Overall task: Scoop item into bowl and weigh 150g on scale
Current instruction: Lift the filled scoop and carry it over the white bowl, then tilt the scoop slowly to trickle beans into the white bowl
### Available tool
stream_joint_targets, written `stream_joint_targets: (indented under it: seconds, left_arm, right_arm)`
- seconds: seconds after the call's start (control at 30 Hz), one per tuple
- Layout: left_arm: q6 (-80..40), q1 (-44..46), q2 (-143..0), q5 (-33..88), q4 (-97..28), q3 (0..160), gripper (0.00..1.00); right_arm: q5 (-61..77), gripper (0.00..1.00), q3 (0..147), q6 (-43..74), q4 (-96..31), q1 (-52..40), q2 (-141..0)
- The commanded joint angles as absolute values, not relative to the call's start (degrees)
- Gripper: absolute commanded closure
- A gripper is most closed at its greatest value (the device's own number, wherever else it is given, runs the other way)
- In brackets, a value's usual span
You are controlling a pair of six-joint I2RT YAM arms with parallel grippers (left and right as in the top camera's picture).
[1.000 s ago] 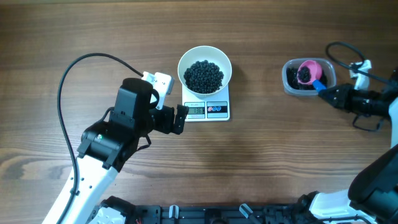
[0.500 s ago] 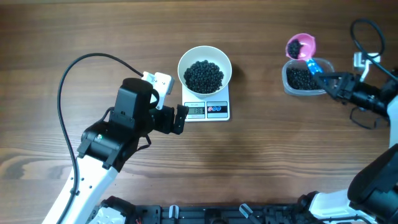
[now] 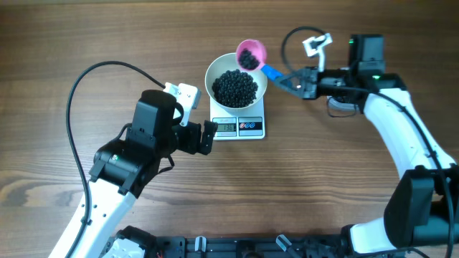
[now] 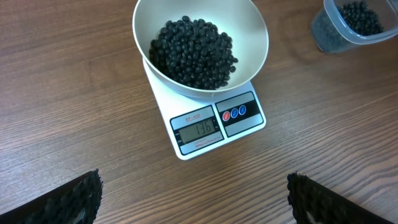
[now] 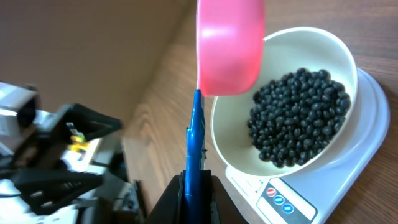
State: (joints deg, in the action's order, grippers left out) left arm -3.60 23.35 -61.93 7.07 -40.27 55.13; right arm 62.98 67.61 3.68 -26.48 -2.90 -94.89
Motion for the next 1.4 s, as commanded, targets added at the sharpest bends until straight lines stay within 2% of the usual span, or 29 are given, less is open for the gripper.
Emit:
stream_joint_targets:
  seconds: [0.0, 0.1, 0.23, 0.5, 0.63, 0.77, 1.03, 1.1, 1.2, 1.3, 1.37]
  left_arm:
    - [-3.9, 23.5, -62.1, 6.5, -40.3, 55.4, 0.00]
    - [-3.9, 23.5, -62.1, 6.5, -40.3, 55.4, 0.00]
    - [-3.9, 23.5, -62.1, 6.5, -40.3, 55.4, 0.00]
    - [-3.9, 23.5, -62.1, 6.5, -40.3, 55.4, 0.00]
    - [-3.9, 23.5, -62.1, 6.5, -40.3, 55.4, 0.00]
    - [-3.9, 23.5, -62.1, 6.5, -40.3, 55.4, 0.00]
    - [-3.9, 23.5, -62.1, 6.5, -40.3, 55.4, 0.00]
    - [-3.9, 23.5, -62.1, 6.5, -40.3, 55.4, 0.00]
    - [-3.9, 23.5, -62.1, 6.5, -40.3, 55.4, 0.00]
    - [-3.9, 23.5, -62.1, 6.5, -40.3, 55.4, 0.00]
    - [-3.9, 23.5, -62.1, 6.5, -40.3, 55.4, 0.00]
  right_arm:
    - [51.7, 0.96, 67.9, 1.7, -25.7, -7.1, -95.3]
    - [42.9, 0.96, 67.9, -0.7, -25.7, -10.5, -95.3]
    - [39.7, 0.96, 68.2, -6.2, -25.5, -14.5, -95.0]
    - [35.3, 0.96, 69.3, -6.1, -26.3, -14.8, -91.6]
    - [23.7, 0.96, 69.3, -9.7, -28.1, -15.6, -91.6]
    - [37.4, 0.96, 69.3, -8.8, -27.5, -15.9, -91.6]
    - [35.5, 0.96, 69.3, -6.5, -27.6, -15.9, -91.6]
    - [30.2, 0.96, 69.3, -6.4, -27.7, -15.9, -91.6]
    - [35.1, 0.96, 69.3, -6.4, -27.6, -15.9, -91.6]
    - [29.6, 0.96, 69.3, -6.1, -27.4, -15.9, -91.6]
    - [30.8, 0.96, 69.3, -5.9, -27.5, -15.9, -91.6]
